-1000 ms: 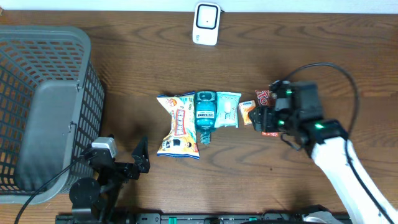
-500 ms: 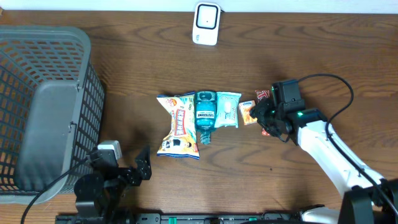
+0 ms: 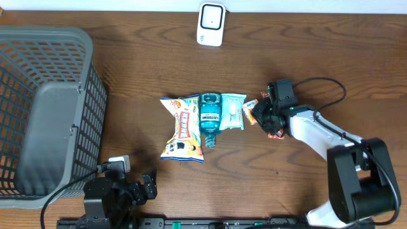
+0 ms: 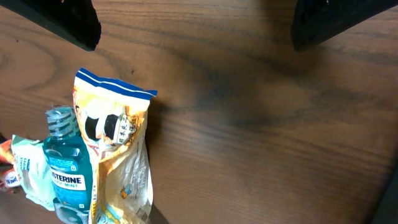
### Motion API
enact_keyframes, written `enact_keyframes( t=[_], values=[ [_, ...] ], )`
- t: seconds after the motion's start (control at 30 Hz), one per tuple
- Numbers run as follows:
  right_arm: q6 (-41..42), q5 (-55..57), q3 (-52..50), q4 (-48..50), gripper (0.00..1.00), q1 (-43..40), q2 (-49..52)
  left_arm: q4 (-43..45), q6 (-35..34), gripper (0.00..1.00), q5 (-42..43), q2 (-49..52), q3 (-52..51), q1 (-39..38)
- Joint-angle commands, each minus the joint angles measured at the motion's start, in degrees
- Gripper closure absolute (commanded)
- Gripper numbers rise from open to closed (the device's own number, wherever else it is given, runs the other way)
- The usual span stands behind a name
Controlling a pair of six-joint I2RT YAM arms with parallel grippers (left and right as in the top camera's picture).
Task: Scan the item barcode
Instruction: 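Grasp the orange Kleenex pack with the right gripper and pull it down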
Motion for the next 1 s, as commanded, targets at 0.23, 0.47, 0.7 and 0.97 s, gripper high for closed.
enact_keyframes(
  t=[0.23,0.47,0.7,0.97],
  values=[
    [-3.78,-0.72,-0.46,-1.14,0.98,-1.99,-0.28,-0.79,0.33,0.02,0.48,0.07,0.17,-0.22],
    [-8.2,-12.55,-0.46,-12.59,0.98,-7.15,-15.37,-0.79,0.33,0.02,0.48,0.07,0.17,-0.22],
    [-18.1,-29.49,-0.46,-29.9,0.98,-10.1,-23.89,-0.79,0.33,0.02,0.5,0.07,0.17,-0.22],
    [-24.22,-36.94,-0.48,-38.03,0.99,-9.42,-24.2,-0.79,0.33,0.02,0.48,0.07,0.17,-0.22]
  ],
)
